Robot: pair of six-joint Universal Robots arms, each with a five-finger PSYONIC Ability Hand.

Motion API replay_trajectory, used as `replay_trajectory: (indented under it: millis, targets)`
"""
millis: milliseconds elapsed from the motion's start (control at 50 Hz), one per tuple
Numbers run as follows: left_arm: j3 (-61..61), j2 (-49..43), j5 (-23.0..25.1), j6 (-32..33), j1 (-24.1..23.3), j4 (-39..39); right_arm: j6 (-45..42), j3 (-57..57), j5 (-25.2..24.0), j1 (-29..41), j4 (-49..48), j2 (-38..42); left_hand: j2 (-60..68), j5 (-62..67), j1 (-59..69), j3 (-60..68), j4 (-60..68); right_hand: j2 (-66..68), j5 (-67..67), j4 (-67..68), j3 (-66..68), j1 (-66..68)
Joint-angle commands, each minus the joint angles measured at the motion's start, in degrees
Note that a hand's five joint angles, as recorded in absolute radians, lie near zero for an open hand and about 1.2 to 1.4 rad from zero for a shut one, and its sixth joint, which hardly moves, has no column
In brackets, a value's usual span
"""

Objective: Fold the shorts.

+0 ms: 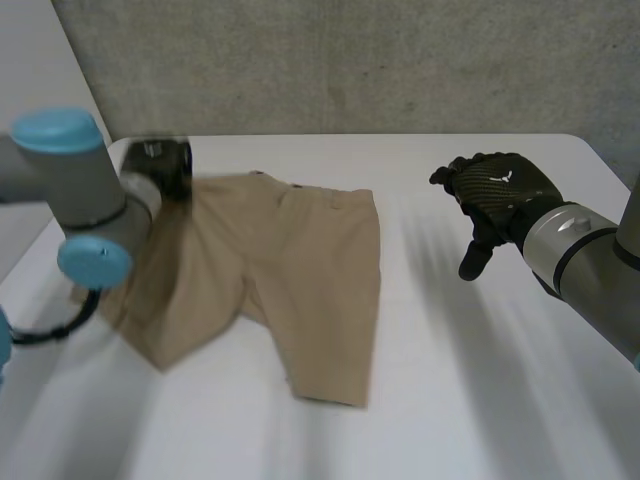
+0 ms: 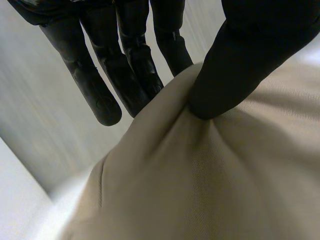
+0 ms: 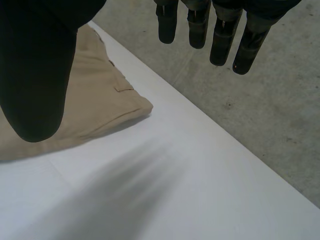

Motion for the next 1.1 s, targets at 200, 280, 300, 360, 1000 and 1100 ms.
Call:
replay_trajectory:
  millis: [200,280,300,360,1000,1100]
  targets:
    - [-9.29,20.44,-3.38,-0.05,-15.89,9.21,0.35,-0.76,1.04,-0.38,-1.23,-1.81,11.86,15.21,16.13,12.71,11.79,-2.60,-3.64,-2.98,-2.32,2.15]
    - [-22.12,25.98,-3.90,-0.05,-18.70,9.82,0.27,-0.84,1.04,-0.90,-1.32,-2.34,11.86,15.21,16.13,12.71,11.79,-2.60,-3.64,-2.98,-2.32,2.15]
    - [-24.67,26.77,-4.08,-0.05,-19.14,9.74,0.26,-0.84,1.04,-1.08,-1.23,-2.60,11.86,15.21,16.13,12.71,11.79,-2.60,-3.64,-2.98,-2.32,2.15]
    - [-35.30,29.06,-4.87,0.04,-20.99,9.74,0.18,-0.84,1.04,-1.17,-1.23,-3.13,11.86,15.21,16.13,12.71,11.79,-2.60,-3.64,-2.98,-2.32,2.15]
    - [-48.69,39.27,-6.37,0.30,-8.70,4.99,-11.06,-1.37,-9.49,2.16,-5.87,4.59,-51.87,-48.52,-47.60,-51.02,-51.94,-2.60,-3.64,-2.98,-2.32,2.15]
    - [-46.41,34.62,-0.40,0.39,-5.36,4.64,-12.83,-5.14,-13.64,5.24,-10.10,9.96,-51.54,-48.18,-47.27,-50.68,-51.60,2.18,1.14,1.80,2.46,6.93]
